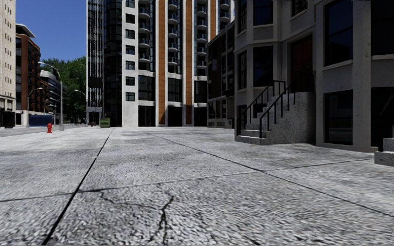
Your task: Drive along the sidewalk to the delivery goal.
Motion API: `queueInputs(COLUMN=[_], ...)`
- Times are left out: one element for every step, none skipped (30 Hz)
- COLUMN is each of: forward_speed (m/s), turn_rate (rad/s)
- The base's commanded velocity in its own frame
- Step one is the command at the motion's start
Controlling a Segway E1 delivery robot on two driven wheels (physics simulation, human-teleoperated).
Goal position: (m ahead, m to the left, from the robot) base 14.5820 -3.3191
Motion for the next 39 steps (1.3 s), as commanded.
queueInputs(forward_speed=[2.0, 2.0, 2.0, 2.0, 2.0, 2.0, 2.0, 2.0, 2.0, 2.0, 2.0, 2.0, 2.0, 2.0, 2.0, 2.0, 2.0, 2.0, 2.0, 2.0, 2.0, 2.0, 2.0, 2.0, 2.0, 2.0, 2.0, 2.0, 2.0, 2.0, 2.0, 2.0, 2.0, 2.0, 2.0, 2.0, 2.0, 2.0, 2.0], turn_rate=[0.0, 0.0, 0.0, 0.0, 0.0, 0.0, 0.0, 0.0, 0.0, 0.0, 0.0, 0.0, 0.0, 0.0, 0.0, 0.0, 0.0, 0.0, 0.0, 0.0, 0.0, 0.0, 0.0, 0.0, 0.0, 0.0, 0.0, 0.0, 0.0, 0.0, 0.0, 0.0, 0.0, 0.0, 0.0, 0.0, 0.0, 0.0, 0.0])
